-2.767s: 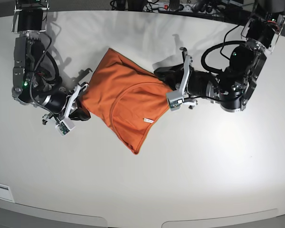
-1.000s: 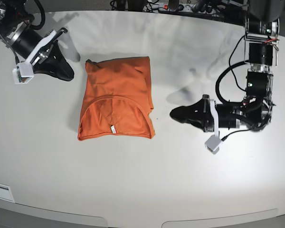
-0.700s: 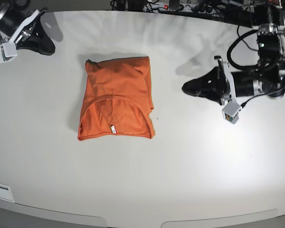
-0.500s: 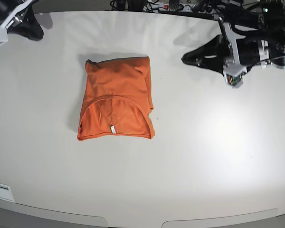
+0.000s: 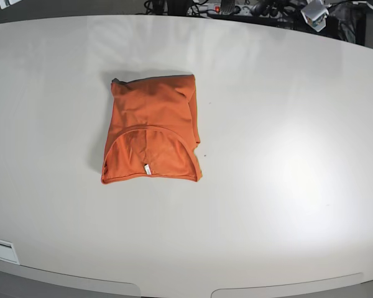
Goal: Fold the T-shirt properly
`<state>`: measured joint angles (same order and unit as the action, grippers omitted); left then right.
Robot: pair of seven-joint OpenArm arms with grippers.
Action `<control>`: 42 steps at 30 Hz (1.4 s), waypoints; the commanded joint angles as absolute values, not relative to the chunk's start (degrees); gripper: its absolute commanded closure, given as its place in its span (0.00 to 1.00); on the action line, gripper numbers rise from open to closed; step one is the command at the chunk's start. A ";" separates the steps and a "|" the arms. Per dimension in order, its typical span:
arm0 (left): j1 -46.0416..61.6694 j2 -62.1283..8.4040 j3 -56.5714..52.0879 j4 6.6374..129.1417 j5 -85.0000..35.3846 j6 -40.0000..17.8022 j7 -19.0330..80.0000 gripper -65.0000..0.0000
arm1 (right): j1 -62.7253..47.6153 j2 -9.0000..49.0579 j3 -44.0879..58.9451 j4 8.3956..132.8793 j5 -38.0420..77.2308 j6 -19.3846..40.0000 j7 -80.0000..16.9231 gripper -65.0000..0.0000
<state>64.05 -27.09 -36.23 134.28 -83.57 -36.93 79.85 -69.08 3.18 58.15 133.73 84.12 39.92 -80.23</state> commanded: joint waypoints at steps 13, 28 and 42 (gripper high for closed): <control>66.30 -21.91 -24.88 112.29 -67.77 -40.00 73.71 1.00 | -70.57 8.73 40.14 104.90 74.15 40.00 -71.35 1.00; 30.96 -20.75 -3.36 52.69 -35.31 -40.00 35.90 1.00 | -40.07 14.46 13.10 57.69 29.12 38.26 -27.46 1.00; 16.38 -10.20 8.08 29.71 -15.00 -16.27 4.67 1.00 | -21.10 8.60 -9.19 37.98 11.70 15.46 -9.67 1.00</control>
<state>15.79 -9.89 8.10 29.56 -15.03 -15.86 4.73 -20.62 8.51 -9.17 37.85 11.42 15.03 -10.00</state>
